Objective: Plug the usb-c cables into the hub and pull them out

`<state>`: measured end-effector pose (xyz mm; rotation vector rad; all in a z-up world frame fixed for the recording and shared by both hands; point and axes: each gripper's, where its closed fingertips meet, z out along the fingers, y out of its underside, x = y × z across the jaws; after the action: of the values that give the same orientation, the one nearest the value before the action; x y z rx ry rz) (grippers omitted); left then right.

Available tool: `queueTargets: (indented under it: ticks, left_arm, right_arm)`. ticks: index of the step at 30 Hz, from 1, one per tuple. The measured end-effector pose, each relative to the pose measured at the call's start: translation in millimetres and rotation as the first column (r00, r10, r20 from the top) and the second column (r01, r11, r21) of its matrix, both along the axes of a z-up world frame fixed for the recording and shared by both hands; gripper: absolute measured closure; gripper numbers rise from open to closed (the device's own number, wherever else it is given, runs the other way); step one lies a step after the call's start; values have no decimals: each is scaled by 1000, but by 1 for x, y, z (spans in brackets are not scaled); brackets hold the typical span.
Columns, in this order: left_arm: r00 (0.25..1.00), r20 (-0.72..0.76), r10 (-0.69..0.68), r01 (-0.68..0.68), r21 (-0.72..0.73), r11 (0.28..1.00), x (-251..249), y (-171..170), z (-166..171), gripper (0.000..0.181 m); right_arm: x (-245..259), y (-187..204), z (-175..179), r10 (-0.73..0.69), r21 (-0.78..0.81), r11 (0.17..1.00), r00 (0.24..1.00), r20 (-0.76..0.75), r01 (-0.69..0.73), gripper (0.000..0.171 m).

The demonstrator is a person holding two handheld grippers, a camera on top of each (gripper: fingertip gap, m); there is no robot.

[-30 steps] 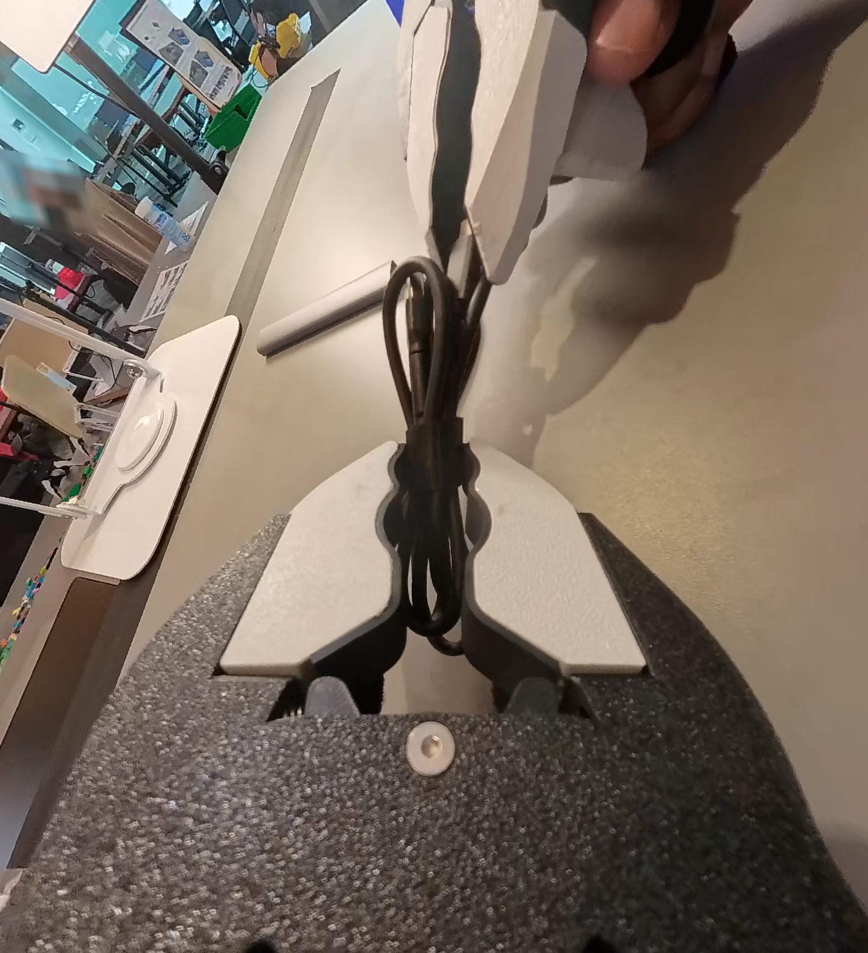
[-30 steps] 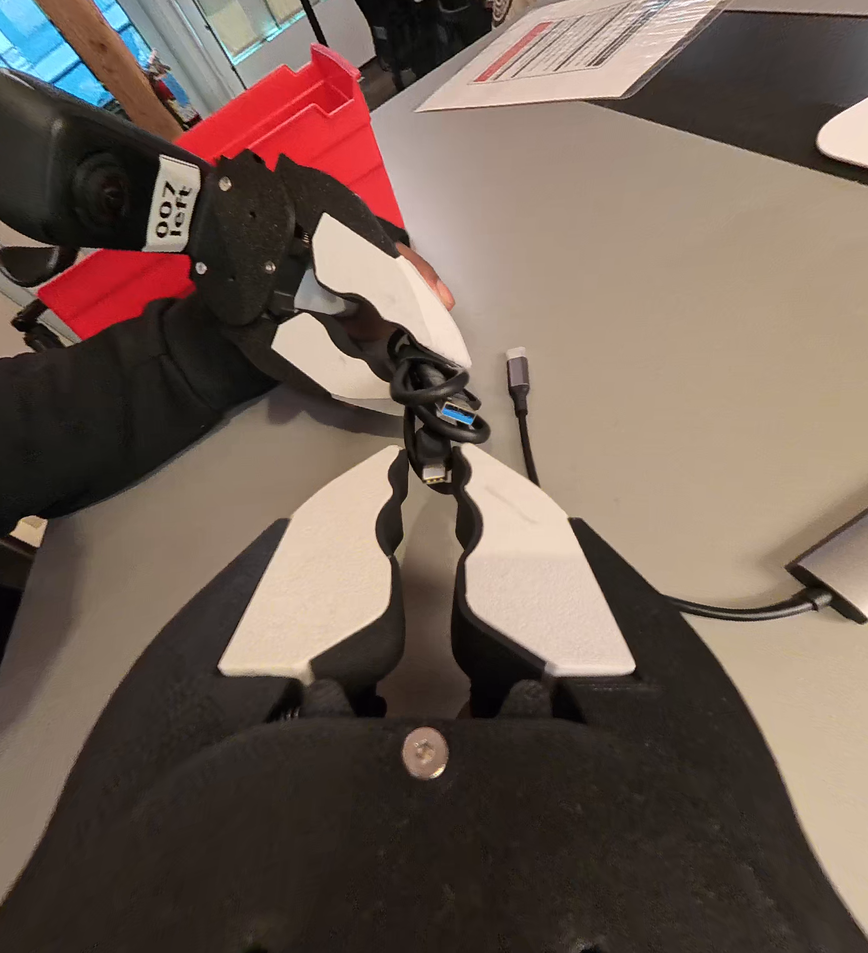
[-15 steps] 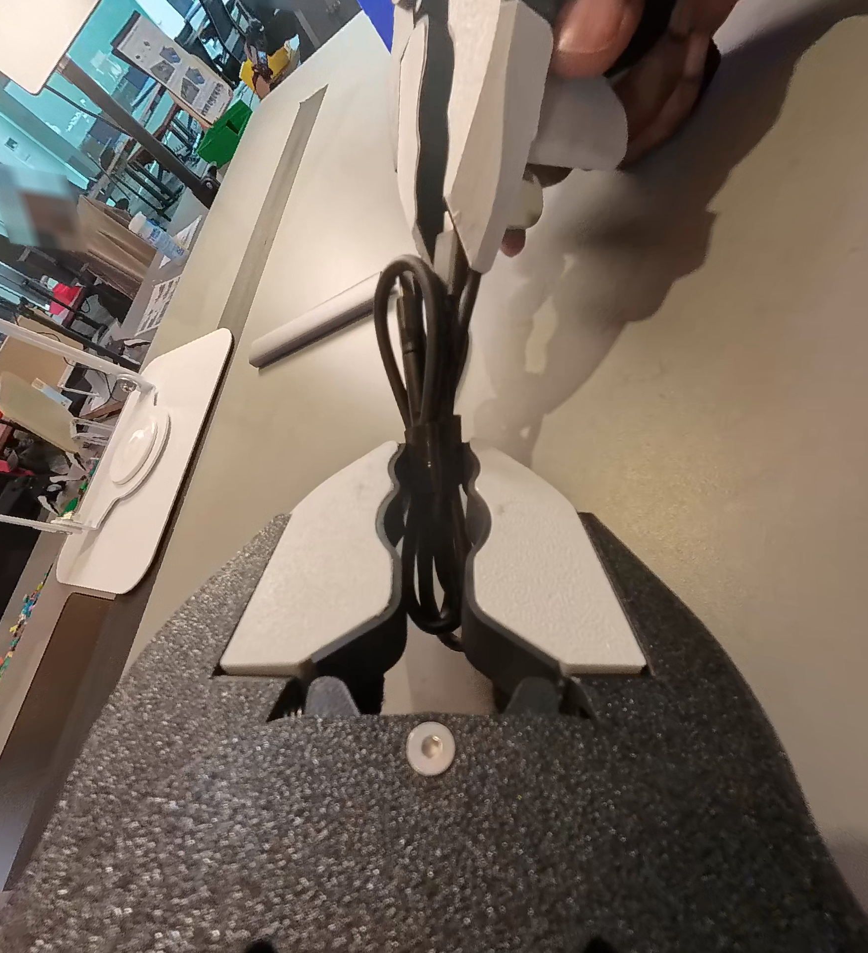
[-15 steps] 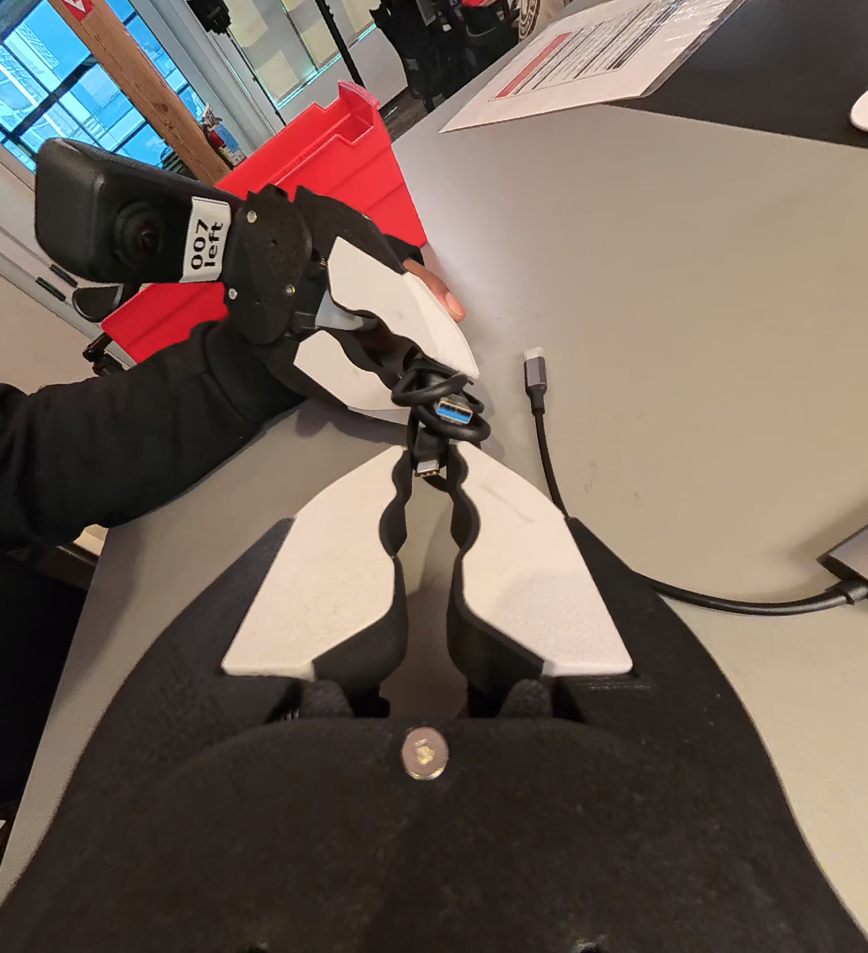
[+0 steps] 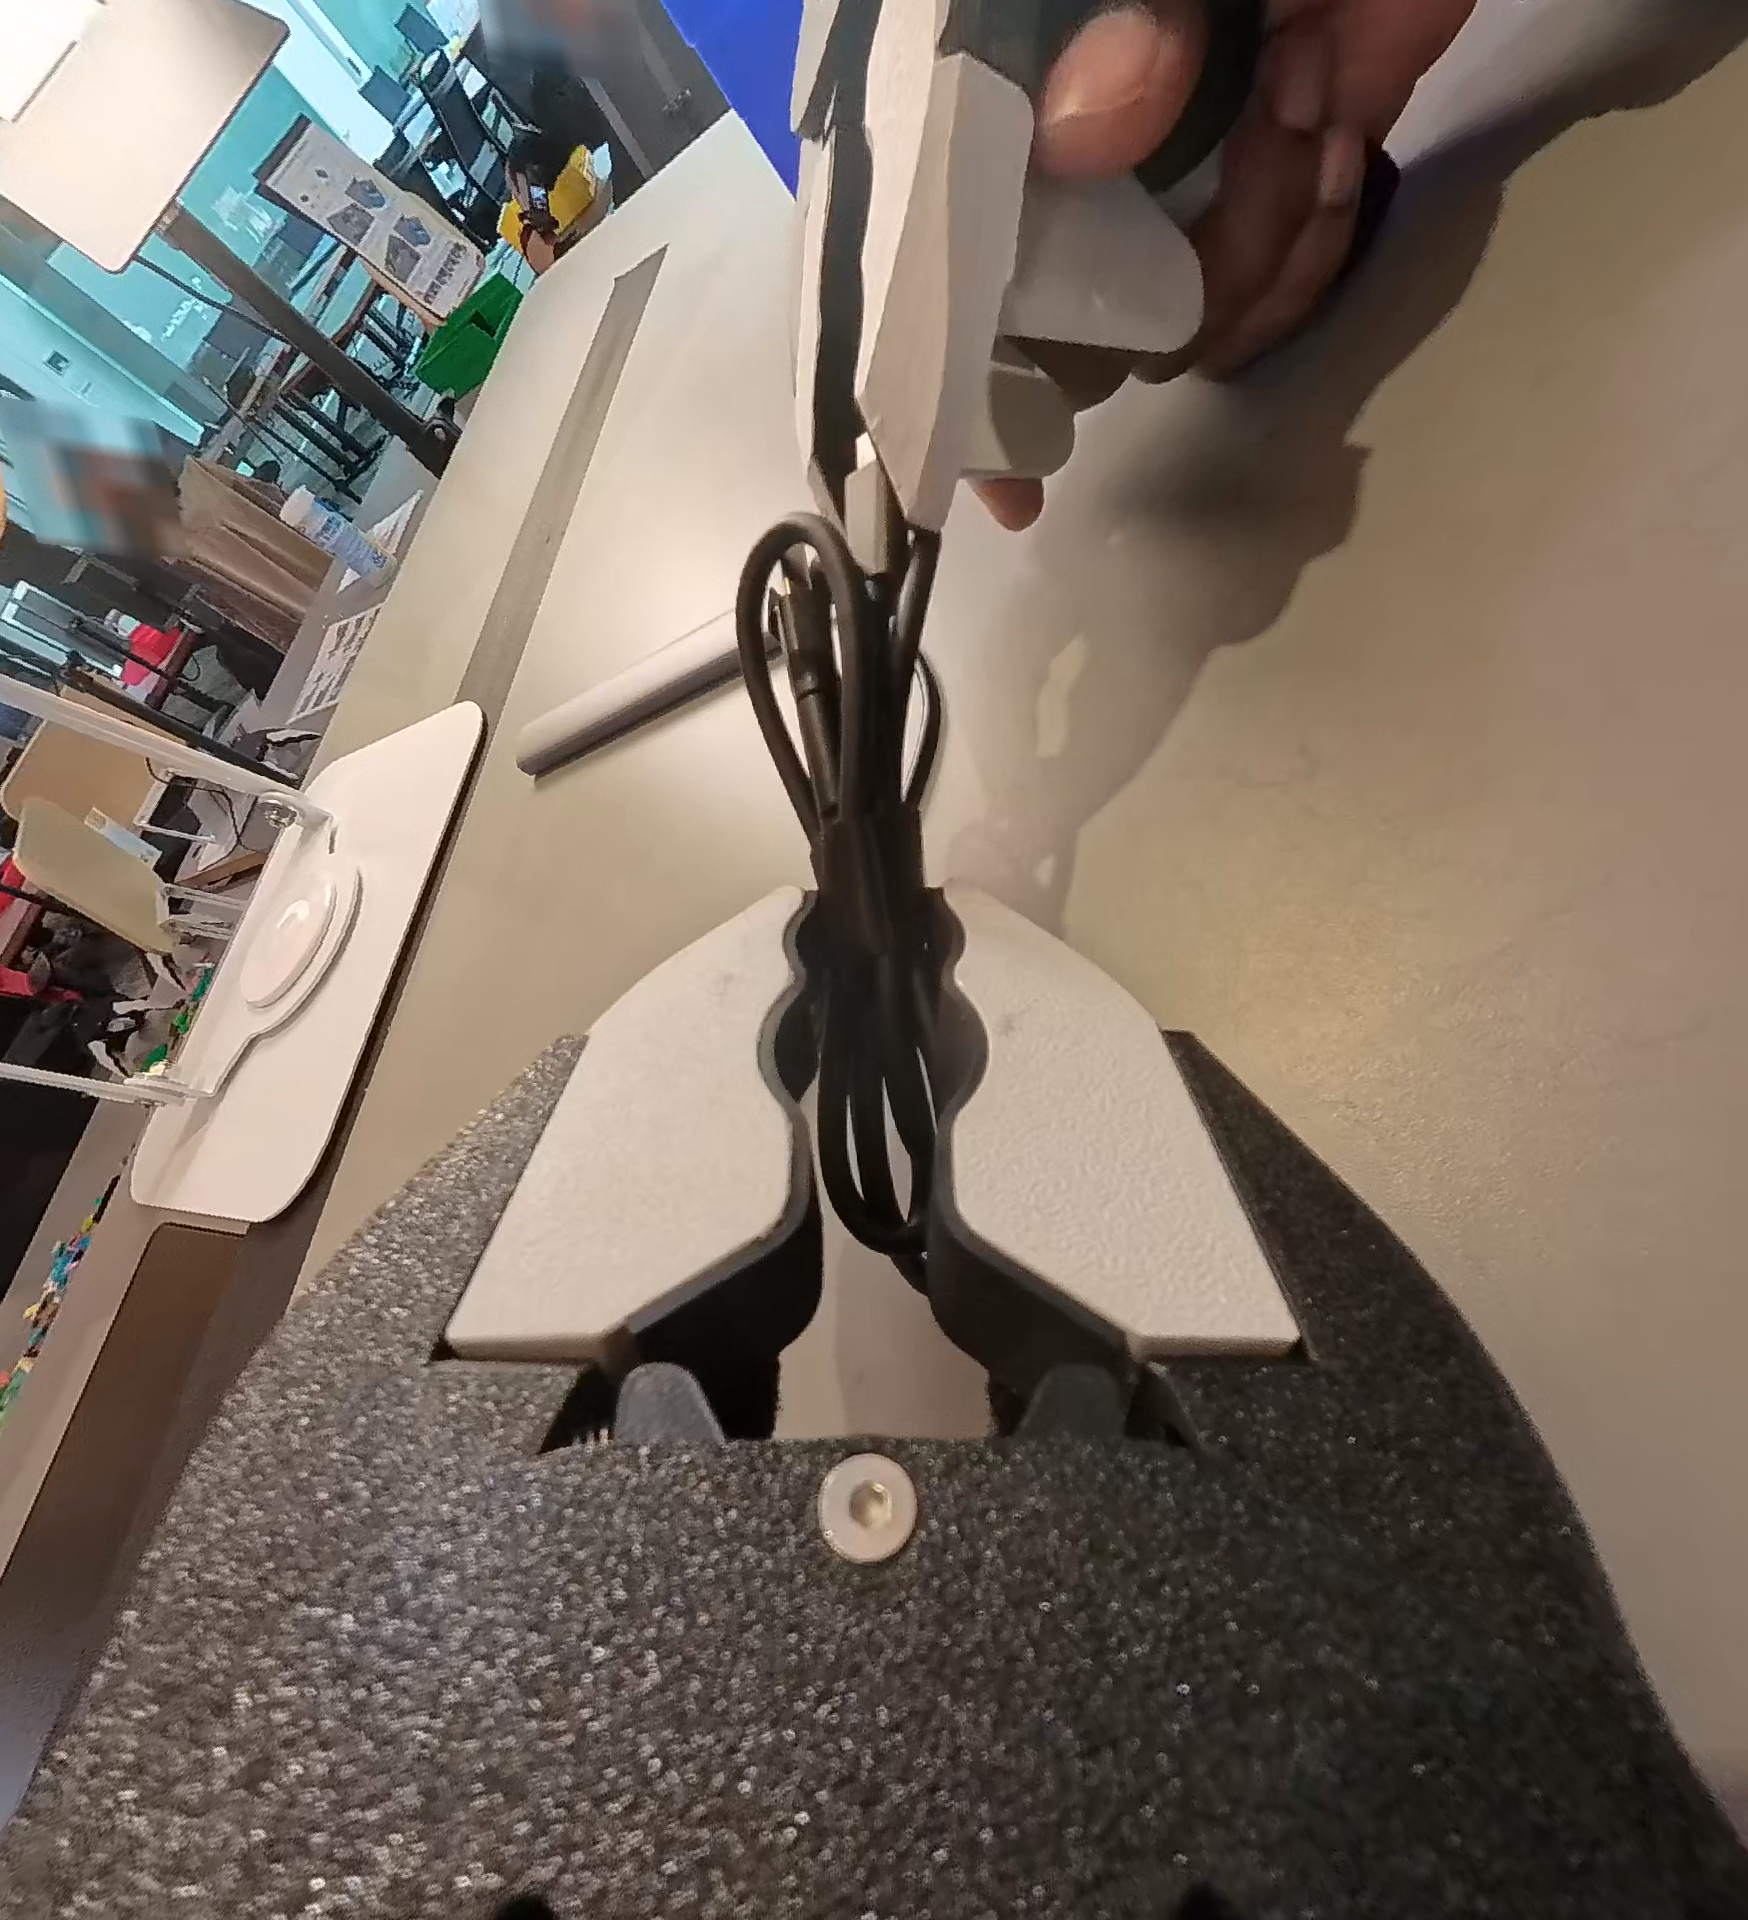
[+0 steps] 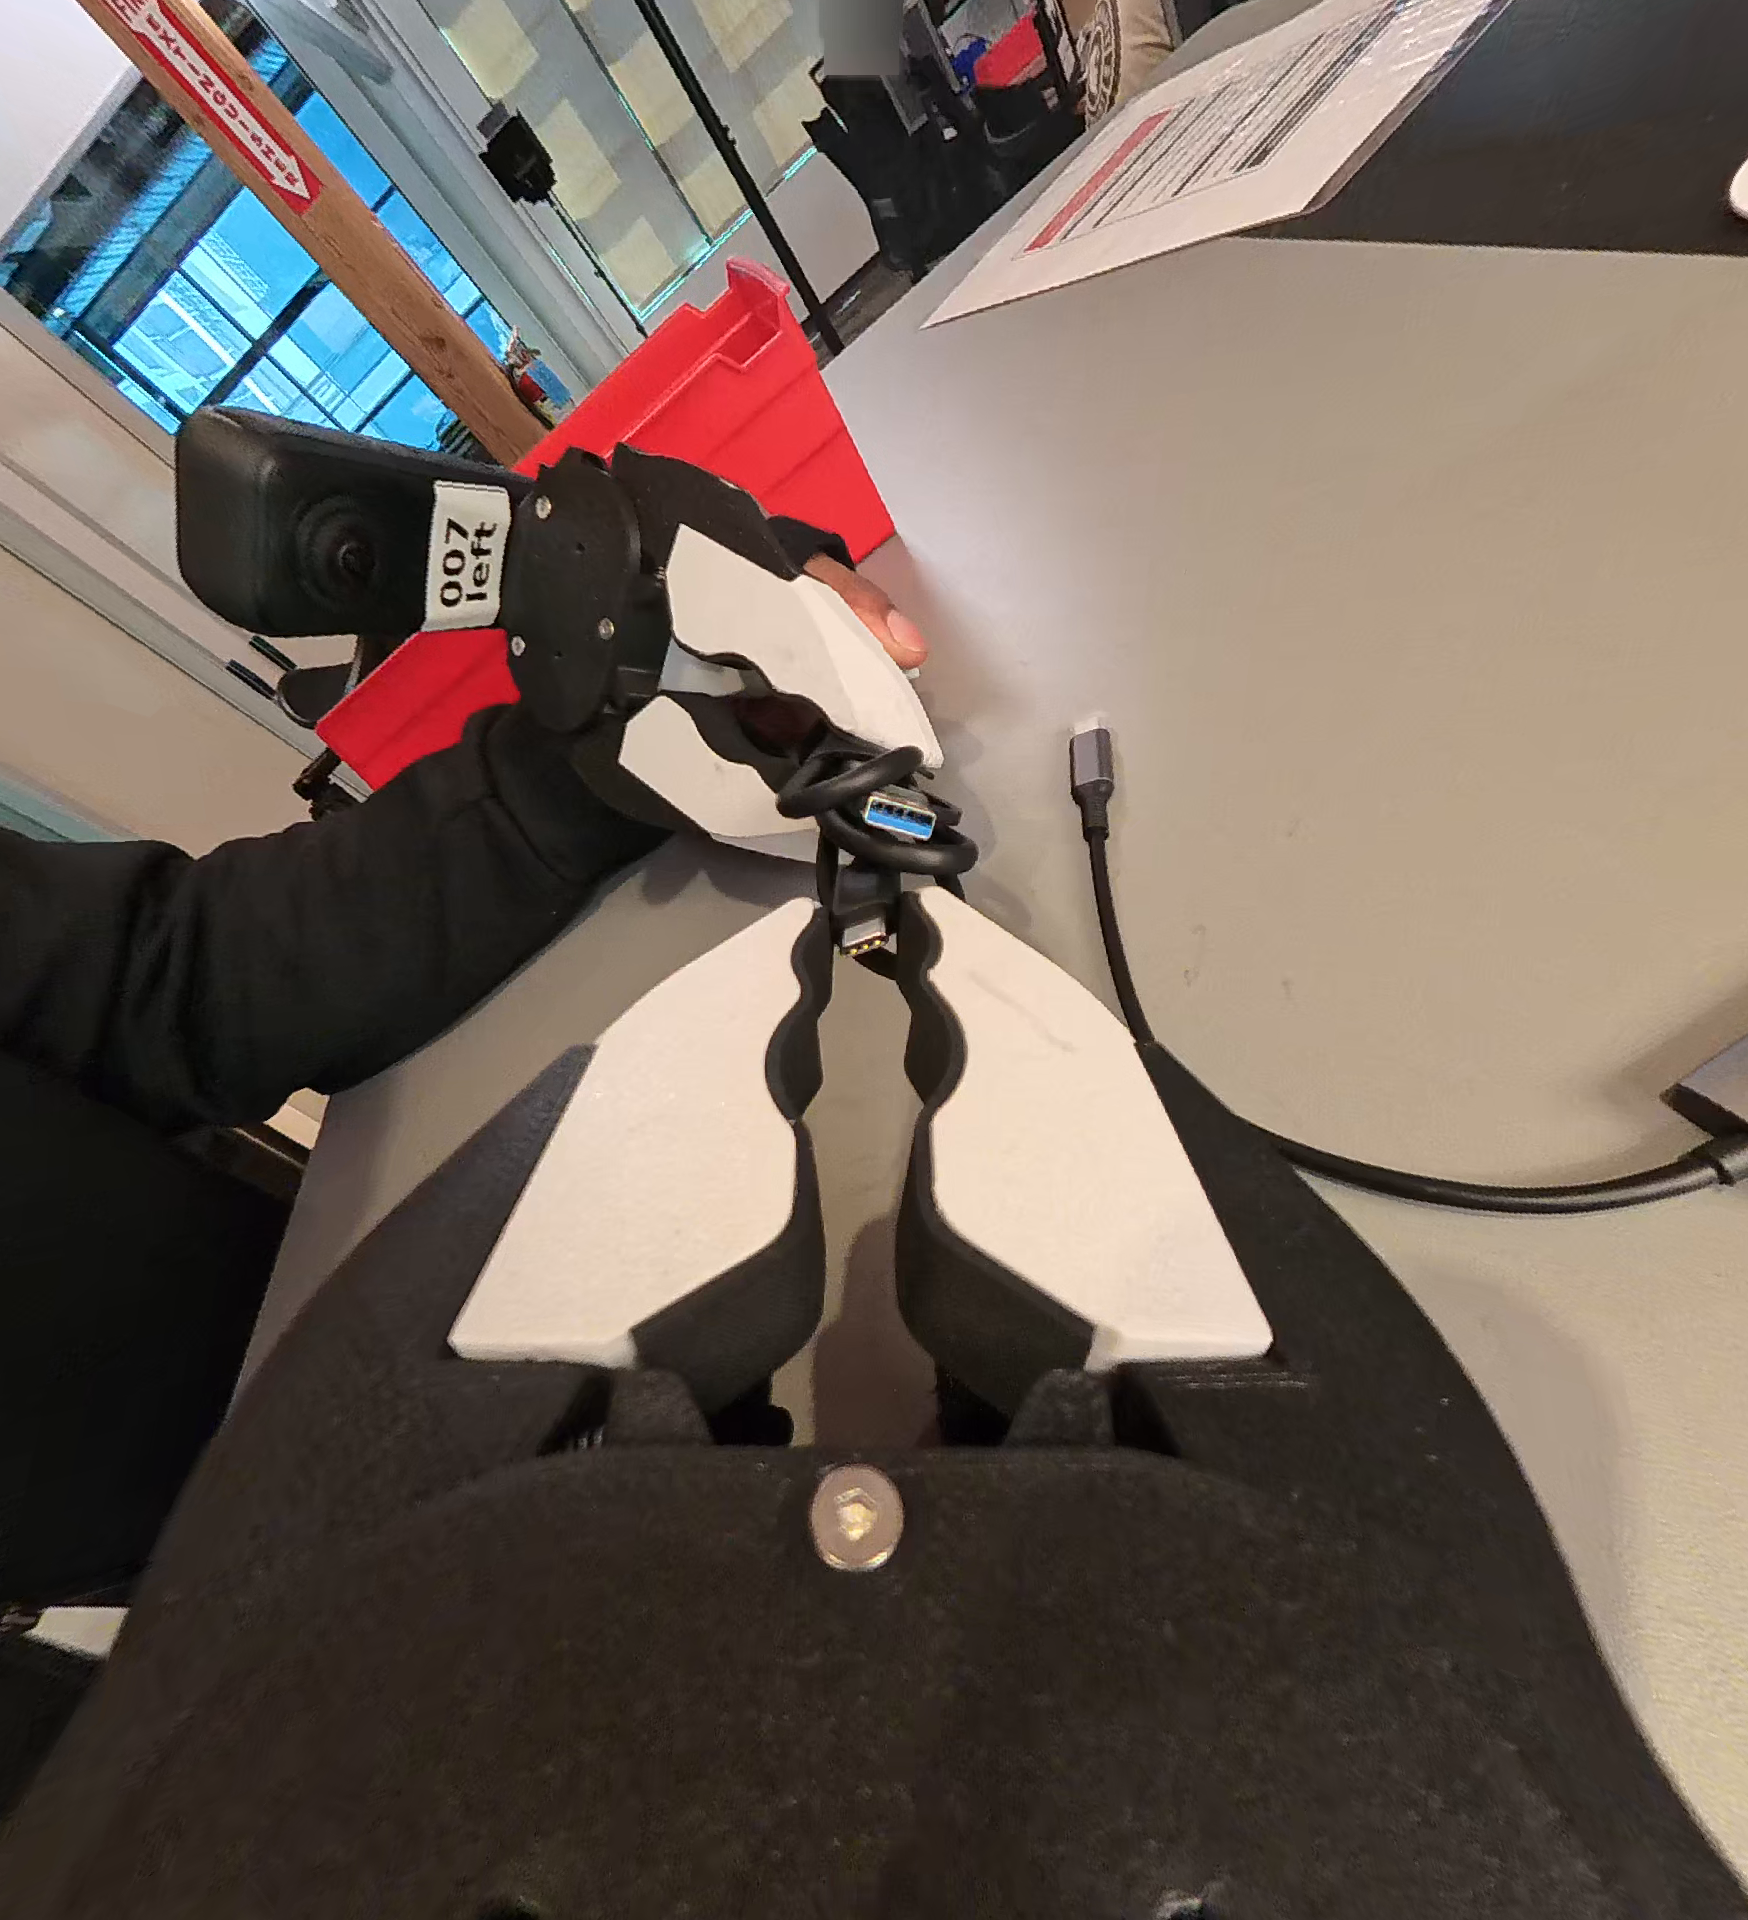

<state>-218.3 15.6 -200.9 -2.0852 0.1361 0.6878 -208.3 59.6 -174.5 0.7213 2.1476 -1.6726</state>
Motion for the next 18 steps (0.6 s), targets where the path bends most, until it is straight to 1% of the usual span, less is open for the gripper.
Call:
queueTargets:
  ticks: [18]
  left_arm:
    - [1000,21,7,-8,31,1000,-2,0,3,163]
  right_arm:
    - [-7,14,-2,-28,6,1000,999,38,28,160]
